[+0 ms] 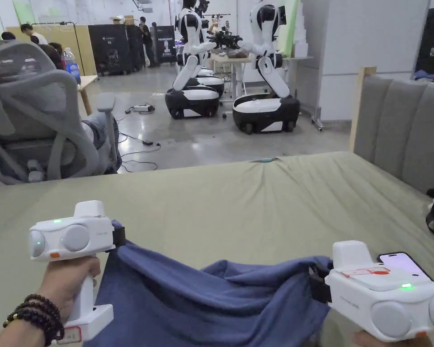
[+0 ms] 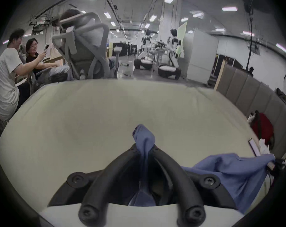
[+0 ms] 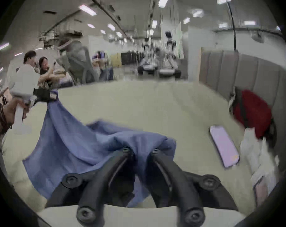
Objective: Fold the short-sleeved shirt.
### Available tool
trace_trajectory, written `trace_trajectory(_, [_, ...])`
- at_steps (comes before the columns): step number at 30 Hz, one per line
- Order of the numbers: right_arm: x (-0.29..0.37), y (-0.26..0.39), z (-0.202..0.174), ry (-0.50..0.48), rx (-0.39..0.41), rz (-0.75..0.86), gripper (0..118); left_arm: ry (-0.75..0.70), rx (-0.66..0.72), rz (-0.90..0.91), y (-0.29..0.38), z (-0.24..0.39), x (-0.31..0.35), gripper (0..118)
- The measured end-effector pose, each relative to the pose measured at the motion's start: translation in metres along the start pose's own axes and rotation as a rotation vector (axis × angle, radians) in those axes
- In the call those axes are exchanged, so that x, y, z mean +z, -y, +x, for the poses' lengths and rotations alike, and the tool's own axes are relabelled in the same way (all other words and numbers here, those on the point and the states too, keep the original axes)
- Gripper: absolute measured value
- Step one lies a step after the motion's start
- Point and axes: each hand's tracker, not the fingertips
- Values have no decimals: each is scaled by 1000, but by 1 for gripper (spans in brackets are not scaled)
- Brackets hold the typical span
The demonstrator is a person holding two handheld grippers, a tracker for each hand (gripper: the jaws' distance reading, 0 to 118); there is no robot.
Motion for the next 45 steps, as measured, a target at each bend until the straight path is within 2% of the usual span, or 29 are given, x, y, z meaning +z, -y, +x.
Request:
trace_trajectory(2, [4, -38, -9, -16, 41, 78, 14, -19, -16, 70, -21, 2, 33, 6])
trace_trajectory(6, [10, -117, -29, 0, 113, 200, 14, -39, 36, 216, -79, -14, 91, 6])
trace_trajectory(9, [4, -174, -39, 48, 141, 252, 14, -88, 36, 294, -120, -28, 125, 6])
trace_trajectory(11, [-5, -210, -42, 70, 136, 259, 14, -116, 29, 342, -143, -35, 144, 6])
trace_trajectory(14, [-22, -258, -44, 57, 95, 297, 14, -144, 23, 399, -178, -43, 163, 6])
trace_trajectory(16, [-36, -294, -46, 37, 96, 276, 14, -172, 3, 435, -199, -42, 172, 6])
trace_trajectory(18, [-47, -319, -46, 35, 62, 229, 14, -203, 5, 446, -214, -40, 176, 6])
trace_trajectory(21, [-47, -341, -44, 66, -39, 188, 14, -215, 59, 483, -231, -42, 181, 6])
trace_trajectory(22, [-47, -344, -44, 68, -31, 194, 14, -215, 57, 485, -234, -41, 181, 6])
trace_trajectory(26, [-46, -341, -39, 86, -12, 224, 14, -236, -6, 474, -240, -35, 176, 6])
trace_trajectory(30, [-56, -318, -29, 82, -46, 212, 14, -203, 11, 470, -227, -35, 163, 6])
trace_trajectory(35, [-85, -255, -21, 76, -67, 140, 14, -179, 1, 391, -171, -35, 116, 6])
trace_trajectory(40, [-128, -181, -12, 49, -54, 14, 14, -165, 19, 217, -99, -37, 64, 6])
trace_trajectory(45, [-115, -125, -7, 7, -63, 32, 14, -132, 61, 179, -49, -42, 67, 6])
